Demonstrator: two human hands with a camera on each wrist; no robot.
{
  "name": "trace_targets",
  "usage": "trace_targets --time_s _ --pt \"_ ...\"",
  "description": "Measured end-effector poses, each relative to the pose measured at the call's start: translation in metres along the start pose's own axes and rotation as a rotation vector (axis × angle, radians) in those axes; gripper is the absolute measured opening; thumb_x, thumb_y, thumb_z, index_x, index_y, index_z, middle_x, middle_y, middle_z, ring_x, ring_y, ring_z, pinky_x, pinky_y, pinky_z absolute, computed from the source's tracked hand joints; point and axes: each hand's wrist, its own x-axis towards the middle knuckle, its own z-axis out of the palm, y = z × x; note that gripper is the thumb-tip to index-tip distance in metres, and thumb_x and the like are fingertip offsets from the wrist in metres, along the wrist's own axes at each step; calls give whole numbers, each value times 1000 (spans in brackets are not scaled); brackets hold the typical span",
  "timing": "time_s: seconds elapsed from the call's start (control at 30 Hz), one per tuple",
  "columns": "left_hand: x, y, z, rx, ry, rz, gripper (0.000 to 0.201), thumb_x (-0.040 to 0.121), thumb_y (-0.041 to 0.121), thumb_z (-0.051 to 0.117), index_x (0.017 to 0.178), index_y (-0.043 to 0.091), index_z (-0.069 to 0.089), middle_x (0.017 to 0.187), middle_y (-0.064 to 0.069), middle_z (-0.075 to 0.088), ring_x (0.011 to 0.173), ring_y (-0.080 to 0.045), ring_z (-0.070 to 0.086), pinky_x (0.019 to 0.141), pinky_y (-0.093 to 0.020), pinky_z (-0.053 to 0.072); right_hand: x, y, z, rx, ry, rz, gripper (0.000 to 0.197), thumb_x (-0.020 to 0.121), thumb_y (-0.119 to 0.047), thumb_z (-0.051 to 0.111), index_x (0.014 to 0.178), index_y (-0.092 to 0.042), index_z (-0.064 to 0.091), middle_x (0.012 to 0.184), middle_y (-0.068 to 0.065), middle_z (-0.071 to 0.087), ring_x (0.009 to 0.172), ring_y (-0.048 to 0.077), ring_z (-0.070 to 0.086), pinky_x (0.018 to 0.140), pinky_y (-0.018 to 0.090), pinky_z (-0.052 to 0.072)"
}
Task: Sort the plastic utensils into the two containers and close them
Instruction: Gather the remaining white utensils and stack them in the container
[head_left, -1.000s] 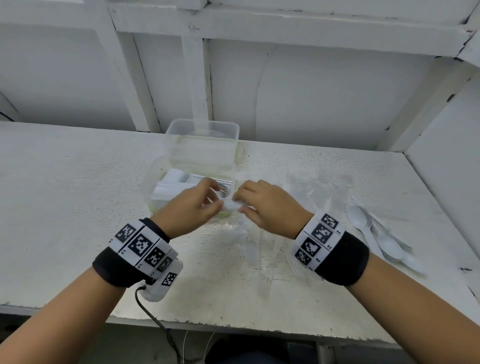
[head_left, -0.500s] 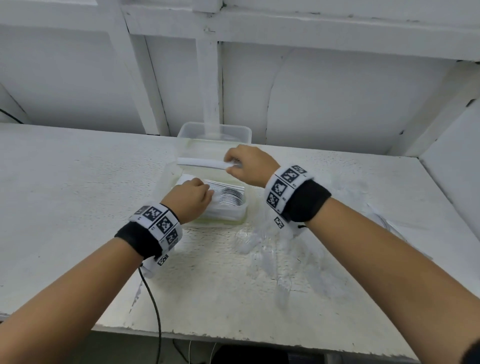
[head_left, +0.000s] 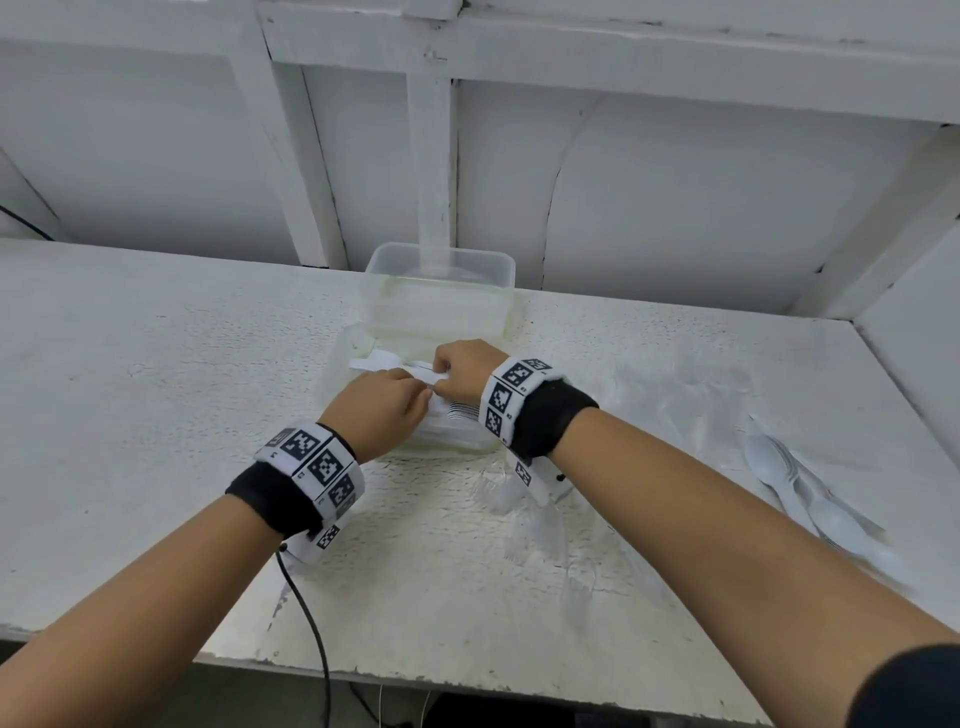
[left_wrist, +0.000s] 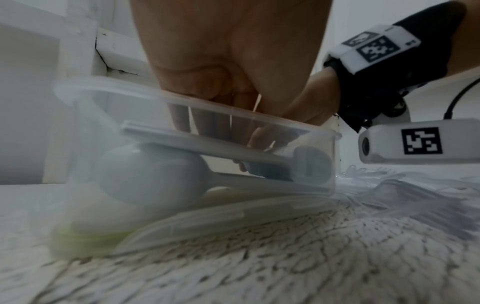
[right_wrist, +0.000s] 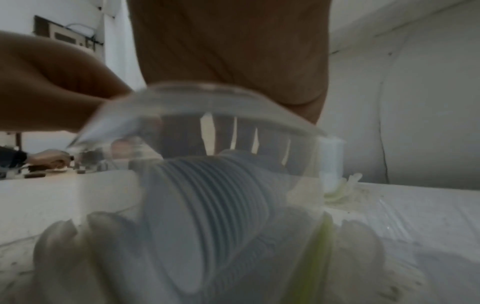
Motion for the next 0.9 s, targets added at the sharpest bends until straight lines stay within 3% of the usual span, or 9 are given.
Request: trace_targets --time_s 0.1,0.2,0.3,0.4,0.5,0.6,0.9 --pt "-2 -2 -3 -61 60 -4 31 96 20 41 100 5 68 101 -9 66 89 -25 60 78 -35 46 0 -2 -2 32 -7 28 31 89 -19 56 115 -4 60 120 11 60 110 26 56 91 32 44" --pt "-4 -12 -6 -150 292 5 20 92 9 53 98 -1 69 100 -17 67 94 -33 58 83 -36 43 2 -4 -4 25 -37 45 31 89 -16 55 114 0 62 119 15 62 109 29 57 90 33 45" --pt "-5 -28 -14 -199 399 -169 25 91 8 53 113 0 64 117 -20 58 109 -36 51 95 -38 38 2 -4 -6 58 -68 27 32 89 -14 54 119 -3 60 122 12 59 111 27 56 84 29 44" --pt "-3 -41 -22 -333 325 -433 36 95 13 45 129 4 52 128 -19 52 115 -33 51 99 -38 37 1 -2 -6 94 -93 -5 31 90 -15 54 119 -5 60 123 10 59 113 26 55 76 23 39" --pt "-1 -50 -24 -486 194 -573 41 95 19 43 135 9 46 125 -16 57 111 -31 55 88 -40 48 2 0 -4 123 -61 -12 28 93 -14 49 116 -5 63 123 8 61 114 24 55 87 26 41" --pt "1 -53 -25 -611 161 -615 41 94 16 45 135 11 46 114 -14 62 101 -30 60 69 -38 53 4 2 -1 120 -29 -19 27 93 -9 47 115 -5 64 122 7 62 113 23 56 91 25 41" --pt "1 -53 -26 -650 173 -640 41 93 10 46 134 12 47 105 -12 61 98 -27 61 71 -41 55 5 9 3 -8 -18 -68 25 92 -11 47 112 -6 61 118 8 61 109 24 54 88 29 42"
